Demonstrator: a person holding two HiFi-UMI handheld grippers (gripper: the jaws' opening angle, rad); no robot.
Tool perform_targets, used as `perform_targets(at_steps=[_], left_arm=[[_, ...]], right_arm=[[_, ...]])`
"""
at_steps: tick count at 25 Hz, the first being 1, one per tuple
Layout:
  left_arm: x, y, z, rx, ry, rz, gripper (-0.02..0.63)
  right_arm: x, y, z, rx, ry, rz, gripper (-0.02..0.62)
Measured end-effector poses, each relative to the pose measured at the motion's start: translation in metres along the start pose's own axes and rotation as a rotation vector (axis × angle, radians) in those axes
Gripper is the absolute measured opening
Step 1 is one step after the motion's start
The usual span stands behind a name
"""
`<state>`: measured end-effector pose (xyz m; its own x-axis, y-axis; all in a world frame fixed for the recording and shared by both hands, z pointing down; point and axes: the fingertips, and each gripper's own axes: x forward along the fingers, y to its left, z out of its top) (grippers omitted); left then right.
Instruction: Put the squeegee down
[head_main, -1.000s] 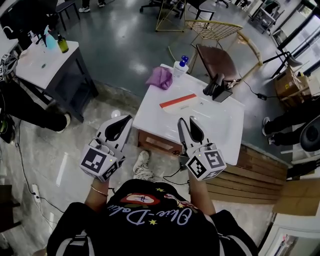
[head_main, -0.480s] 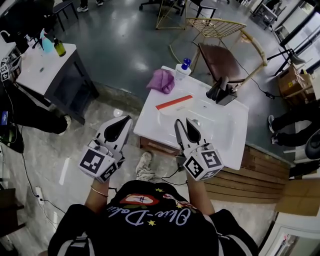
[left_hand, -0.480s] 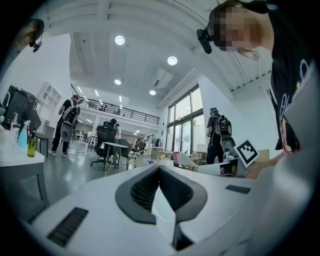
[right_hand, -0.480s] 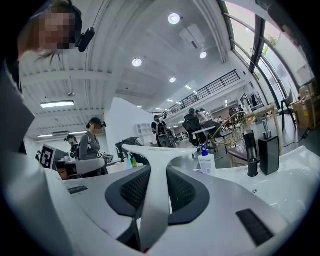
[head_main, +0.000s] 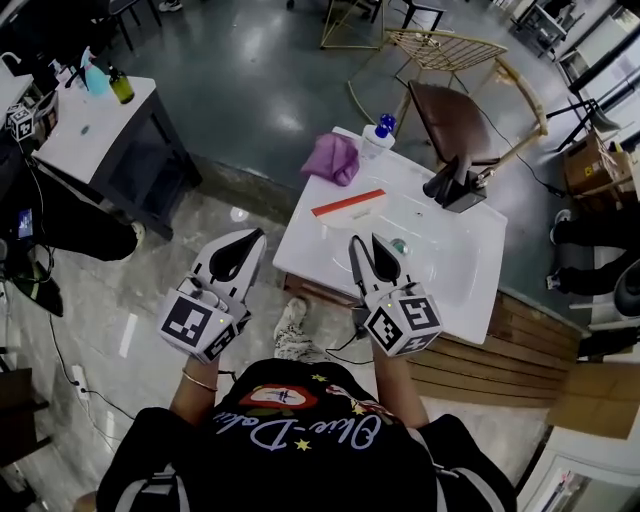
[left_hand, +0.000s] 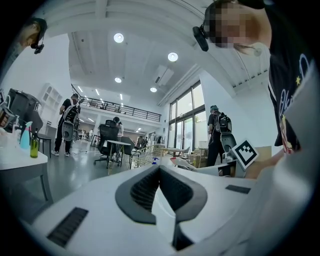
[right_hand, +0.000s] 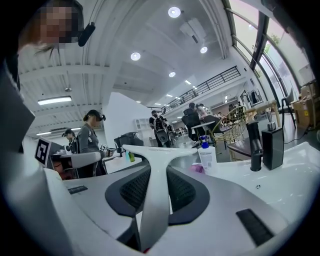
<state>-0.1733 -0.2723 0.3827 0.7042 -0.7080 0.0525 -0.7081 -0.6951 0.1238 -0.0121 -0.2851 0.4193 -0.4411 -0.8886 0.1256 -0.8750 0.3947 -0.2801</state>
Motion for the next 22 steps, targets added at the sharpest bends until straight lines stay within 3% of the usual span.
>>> perform_targets(at_steps=[22], left_arm=[[0.004,0.020,-0.010,-0.026,0.034,0.017,-0.006]], right_arm=[[0.032,0.000,-0.027,-0.009,0.067,-0.009,0.117]])
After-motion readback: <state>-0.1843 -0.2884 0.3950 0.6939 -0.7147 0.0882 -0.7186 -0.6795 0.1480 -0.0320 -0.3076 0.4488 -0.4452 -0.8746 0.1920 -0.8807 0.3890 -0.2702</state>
